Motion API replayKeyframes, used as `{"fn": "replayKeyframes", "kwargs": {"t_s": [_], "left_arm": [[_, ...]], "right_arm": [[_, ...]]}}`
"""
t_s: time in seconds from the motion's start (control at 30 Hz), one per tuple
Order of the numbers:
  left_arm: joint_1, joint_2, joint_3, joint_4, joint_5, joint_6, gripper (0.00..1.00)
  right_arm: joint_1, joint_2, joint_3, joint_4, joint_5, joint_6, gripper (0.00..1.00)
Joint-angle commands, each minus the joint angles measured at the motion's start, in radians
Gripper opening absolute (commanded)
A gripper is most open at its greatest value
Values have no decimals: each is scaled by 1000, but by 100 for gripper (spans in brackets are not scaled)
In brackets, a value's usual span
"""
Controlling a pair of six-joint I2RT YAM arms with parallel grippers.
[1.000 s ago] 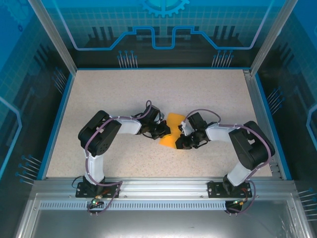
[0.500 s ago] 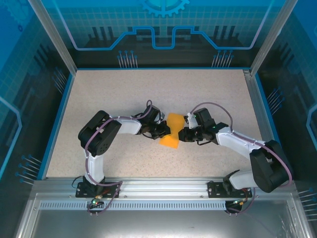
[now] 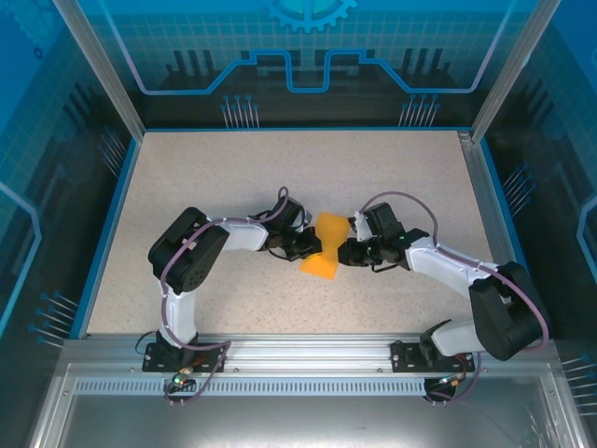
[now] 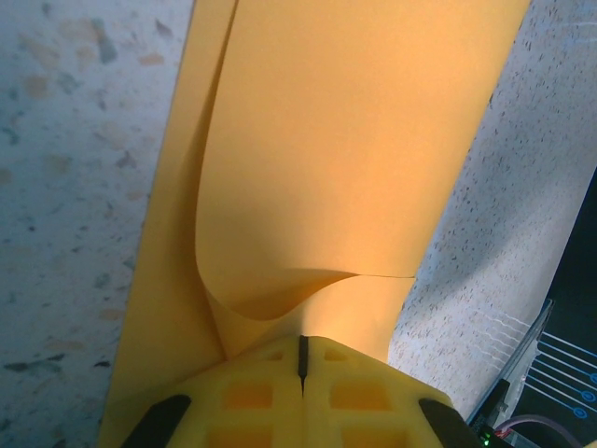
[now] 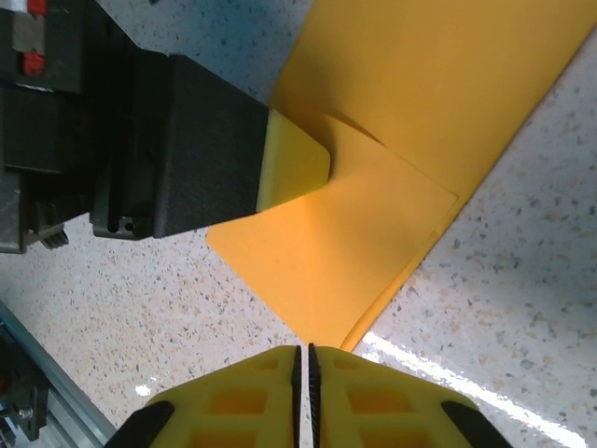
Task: Fold a paper plane with a square sheet of paper (pick it up from the middle)
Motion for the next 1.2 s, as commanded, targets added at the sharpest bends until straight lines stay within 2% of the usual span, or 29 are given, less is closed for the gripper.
{"fn": "replayKeyframes", "kwargs": {"t_s": [0.0, 0.47, 0.73, 0.93, 1.17], "left_arm": [[-7, 14, -3, -67, -32, 24, 0], [-5, 17, 19, -56, -29, 20, 0], [-6, 0, 16, -49, -32, 9, 0], [-5, 0, 20, -56, -24, 12, 0], [-5, -10, 13, -45, -17, 12, 0]], "right_arm": [[-10, -12, -16, 20, -43, 17, 14], [-8, 93, -9, 48, -172, 41, 12], [29, 190, 36, 98, -255, 47, 11], [51, 270, 106, 102, -216, 58, 9], [45, 340, 99, 120, -191, 61, 8]]}}
